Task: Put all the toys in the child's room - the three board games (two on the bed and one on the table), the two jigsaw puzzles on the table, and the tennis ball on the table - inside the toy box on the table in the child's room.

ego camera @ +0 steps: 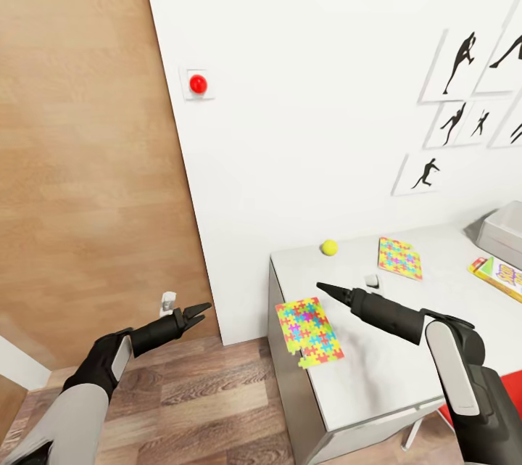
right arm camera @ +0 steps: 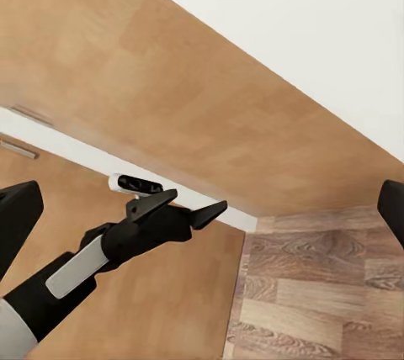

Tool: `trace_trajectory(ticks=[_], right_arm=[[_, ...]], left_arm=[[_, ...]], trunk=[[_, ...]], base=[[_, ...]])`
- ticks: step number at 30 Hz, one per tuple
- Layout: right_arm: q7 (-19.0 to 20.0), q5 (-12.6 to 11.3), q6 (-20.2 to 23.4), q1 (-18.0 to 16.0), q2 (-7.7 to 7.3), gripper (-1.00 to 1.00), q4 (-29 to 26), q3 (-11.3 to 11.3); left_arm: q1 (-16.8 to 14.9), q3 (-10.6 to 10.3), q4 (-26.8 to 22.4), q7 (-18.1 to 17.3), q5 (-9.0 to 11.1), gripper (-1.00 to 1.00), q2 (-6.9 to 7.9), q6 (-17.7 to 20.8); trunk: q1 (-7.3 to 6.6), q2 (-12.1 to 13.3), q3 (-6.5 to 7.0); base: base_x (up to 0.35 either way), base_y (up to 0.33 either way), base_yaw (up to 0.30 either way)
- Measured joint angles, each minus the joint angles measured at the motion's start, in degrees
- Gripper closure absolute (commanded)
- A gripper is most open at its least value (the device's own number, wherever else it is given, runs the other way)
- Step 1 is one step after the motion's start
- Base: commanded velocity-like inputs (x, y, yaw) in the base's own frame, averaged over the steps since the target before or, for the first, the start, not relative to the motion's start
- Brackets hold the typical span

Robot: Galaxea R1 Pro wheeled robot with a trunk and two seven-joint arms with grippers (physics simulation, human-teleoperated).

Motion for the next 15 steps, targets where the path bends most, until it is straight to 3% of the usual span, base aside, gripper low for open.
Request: trace_trajectory(ticks=[15], right_arm=[[0.45, 0.03, 0.00, 0.01, 0.09, -1.00, 0.00, 0.09]], left_arm=[[0.00, -0.01, 2.05, 0.15, 0.10, -1.00, -0.42, 0.15]], trunk=[[3.30, -6.03, -2.70]], base=[[0.000, 0.000, 0.000]])
